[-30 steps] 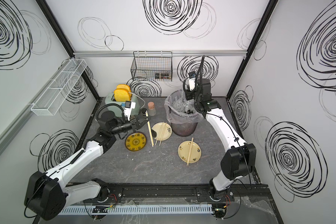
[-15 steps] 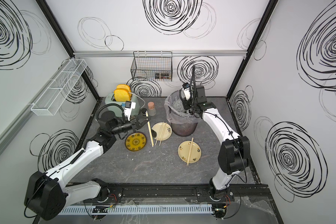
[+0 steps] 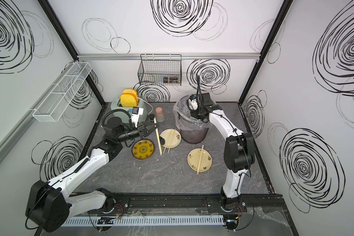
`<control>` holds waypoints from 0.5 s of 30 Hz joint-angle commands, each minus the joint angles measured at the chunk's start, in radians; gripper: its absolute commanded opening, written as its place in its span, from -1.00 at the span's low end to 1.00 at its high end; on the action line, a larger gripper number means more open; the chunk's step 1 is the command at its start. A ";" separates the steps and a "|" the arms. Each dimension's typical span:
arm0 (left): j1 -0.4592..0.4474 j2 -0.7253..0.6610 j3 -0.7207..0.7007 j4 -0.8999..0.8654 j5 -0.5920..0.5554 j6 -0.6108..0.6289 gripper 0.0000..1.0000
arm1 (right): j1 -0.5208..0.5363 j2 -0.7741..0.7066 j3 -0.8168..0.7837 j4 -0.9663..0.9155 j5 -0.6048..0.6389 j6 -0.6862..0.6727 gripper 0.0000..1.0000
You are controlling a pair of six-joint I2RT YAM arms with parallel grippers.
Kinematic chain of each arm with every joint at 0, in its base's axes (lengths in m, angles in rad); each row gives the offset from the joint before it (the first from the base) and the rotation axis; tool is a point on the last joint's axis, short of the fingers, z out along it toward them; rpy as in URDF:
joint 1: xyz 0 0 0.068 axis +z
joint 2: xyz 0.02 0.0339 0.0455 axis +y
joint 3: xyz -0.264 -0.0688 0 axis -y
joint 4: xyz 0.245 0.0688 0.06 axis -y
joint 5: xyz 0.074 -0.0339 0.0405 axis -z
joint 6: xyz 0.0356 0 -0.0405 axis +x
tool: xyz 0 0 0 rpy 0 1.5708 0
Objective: Remove the packaging of disposable chopsticks
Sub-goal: Place the packet bag in the trash bin.
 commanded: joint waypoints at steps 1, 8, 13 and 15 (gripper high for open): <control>-0.004 -0.012 0.007 0.027 -0.005 0.013 -1.00 | -0.003 0.061 0.074 -0.132 0.039 0.022 -0.86; -0.003 -0.012 0.008 0.021 -0.011 0.019 -1.00 | -0.001 0.049 0.113 -0.112 0.050 0.040 0.10; -0.003 -0.005 0.009 0.018 -0.011 0.019 -1.00 | 0.000 -0.005 0.150 -0.091 0.019 0.037 0.36; -0.004 -0.004 0.009 0.019 -0.011 0.019 -1.00 | -0.001 -0.034 0.157 -0.078 0.010 0.037 0.41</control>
